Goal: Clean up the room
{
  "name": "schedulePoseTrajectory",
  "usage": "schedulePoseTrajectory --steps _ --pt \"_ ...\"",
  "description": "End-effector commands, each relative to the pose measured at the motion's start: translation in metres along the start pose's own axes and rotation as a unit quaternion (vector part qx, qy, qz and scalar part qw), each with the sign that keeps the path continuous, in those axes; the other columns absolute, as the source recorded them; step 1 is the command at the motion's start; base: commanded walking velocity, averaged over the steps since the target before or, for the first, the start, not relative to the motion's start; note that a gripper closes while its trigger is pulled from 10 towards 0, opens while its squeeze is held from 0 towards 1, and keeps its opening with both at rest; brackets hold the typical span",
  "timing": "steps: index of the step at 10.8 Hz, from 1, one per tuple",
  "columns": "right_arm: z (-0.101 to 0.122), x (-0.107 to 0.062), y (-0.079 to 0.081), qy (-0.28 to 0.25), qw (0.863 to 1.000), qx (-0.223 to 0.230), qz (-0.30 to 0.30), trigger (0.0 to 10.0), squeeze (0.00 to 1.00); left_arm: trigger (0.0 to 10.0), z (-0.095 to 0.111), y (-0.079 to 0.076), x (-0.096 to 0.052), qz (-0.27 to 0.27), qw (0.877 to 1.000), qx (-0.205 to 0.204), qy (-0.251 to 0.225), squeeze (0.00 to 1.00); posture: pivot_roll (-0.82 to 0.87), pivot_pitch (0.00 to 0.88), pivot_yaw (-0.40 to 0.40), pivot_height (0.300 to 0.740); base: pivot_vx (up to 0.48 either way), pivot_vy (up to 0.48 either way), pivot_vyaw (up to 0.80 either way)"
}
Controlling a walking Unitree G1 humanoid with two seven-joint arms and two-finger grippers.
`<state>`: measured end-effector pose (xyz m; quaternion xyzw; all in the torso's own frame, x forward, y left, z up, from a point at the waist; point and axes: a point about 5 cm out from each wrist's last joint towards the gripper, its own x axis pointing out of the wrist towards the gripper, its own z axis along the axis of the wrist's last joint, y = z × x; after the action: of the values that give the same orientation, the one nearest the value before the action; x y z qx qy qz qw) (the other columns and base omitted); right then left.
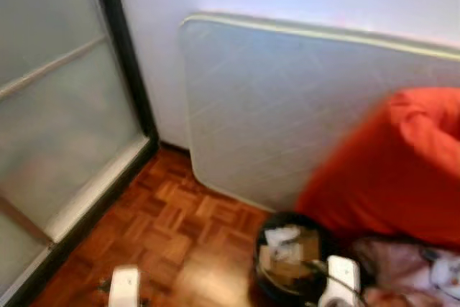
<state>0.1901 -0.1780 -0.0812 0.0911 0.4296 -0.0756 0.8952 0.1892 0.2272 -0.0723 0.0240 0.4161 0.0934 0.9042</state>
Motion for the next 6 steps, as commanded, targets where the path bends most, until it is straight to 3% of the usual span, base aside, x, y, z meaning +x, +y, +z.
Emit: schedulePoseTrajectory --steps 1,2,4,6 --pt "-0.0034 -0.0016 -0.0113 0.006 1.000 0.002 -0.016 10.0 0.00 10.0 -0.0110 -0.0040 -0.0020 -0.006 1.000 0.007 0.022 0.00 0.17 0.021 -0.014 0.740 0.000 0.000 0.00" --pt "-0.0038 -0.0018 -0.0117 0.006 1.000 0.003 -0.017 10.0 0.00 10.0 -0.0114 -0.0031 -0.0021 -0.006 1.000 0.004 0.023 0.00 0.17 0.021 -0.012 0.740 0.000 0.000 0.00" --pt "-0.0041 -0.0019 -0.0122 0.006 1.000 0.005 -0.018 10.0 0.00 10.0 -0.0122 -0.0011 -0.0023 -0.004 1.000 0.005 0.026 0.00 0.16 0.023 -0.014 0.740 0.000 0.480 0.00" --pt "-0.0036 -0.0019 -0.0122 0.005 1.000 0.003 -0.015 10.0 0.00 10.0 -0.0120 -0.0022 -0.0022 -0.005 1.000 0.010 0.026 0.00 0.17 0.021 -0.020 0.740 0.000 0.000 0.00"
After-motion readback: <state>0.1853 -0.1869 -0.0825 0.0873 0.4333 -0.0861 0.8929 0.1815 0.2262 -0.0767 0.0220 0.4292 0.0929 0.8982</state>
